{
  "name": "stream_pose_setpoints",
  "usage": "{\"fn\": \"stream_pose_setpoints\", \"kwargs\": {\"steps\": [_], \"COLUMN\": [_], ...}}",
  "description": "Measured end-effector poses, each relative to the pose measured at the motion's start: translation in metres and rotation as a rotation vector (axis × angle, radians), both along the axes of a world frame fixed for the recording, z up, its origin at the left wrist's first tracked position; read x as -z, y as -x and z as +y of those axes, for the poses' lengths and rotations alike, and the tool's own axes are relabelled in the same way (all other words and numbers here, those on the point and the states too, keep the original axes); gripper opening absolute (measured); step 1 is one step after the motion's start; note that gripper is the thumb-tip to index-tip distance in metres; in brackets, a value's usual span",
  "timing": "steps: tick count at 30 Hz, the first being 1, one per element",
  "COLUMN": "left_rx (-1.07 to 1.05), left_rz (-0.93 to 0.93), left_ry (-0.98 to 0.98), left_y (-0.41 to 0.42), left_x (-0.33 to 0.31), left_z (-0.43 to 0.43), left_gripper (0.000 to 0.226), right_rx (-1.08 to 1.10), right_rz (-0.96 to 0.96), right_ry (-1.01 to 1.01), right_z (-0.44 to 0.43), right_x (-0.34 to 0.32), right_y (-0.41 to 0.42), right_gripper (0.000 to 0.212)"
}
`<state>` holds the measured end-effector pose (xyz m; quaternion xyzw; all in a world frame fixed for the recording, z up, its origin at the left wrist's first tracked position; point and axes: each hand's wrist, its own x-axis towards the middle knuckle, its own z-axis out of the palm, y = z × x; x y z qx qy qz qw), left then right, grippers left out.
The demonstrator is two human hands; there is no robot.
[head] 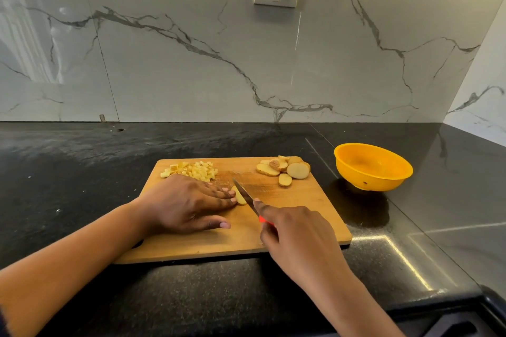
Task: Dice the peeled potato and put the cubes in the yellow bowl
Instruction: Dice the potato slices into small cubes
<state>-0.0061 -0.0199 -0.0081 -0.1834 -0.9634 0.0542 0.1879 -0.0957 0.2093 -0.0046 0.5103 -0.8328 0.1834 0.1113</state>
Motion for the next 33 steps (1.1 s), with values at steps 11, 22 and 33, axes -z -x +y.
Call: {"fn": "stream_pose_setpoints", "kwargs": {"steps": [11, 22, 33], "left_rx": [-0.001, -0.078, -0.119], "left_rz": [-0.035, -0.109, 0.031], "left_ry": [-0.024, -0.069, -0.359], "left_y": [0.001, 0.002, 0.001], "left_x": [-0.002, -0.001, 0.002], "left_z": [0.0, 0.001, 0.009], "left_gripper": [0.057, 0.059, 0.043], "right_rx": [-0.047, -0.088, -0.071], "right_rz": [0.075, 0.038, -0.054], "right_ry": [-0.163, -0.21, -0.13], "right_z": [-0.026, 0.033, 0.051], "right_x": [-0.003, -0.016, -0.036], "right_y": [0.006, -0.014, -0.004], "right_gripper": [0.041, 0.049, 0.044]}}
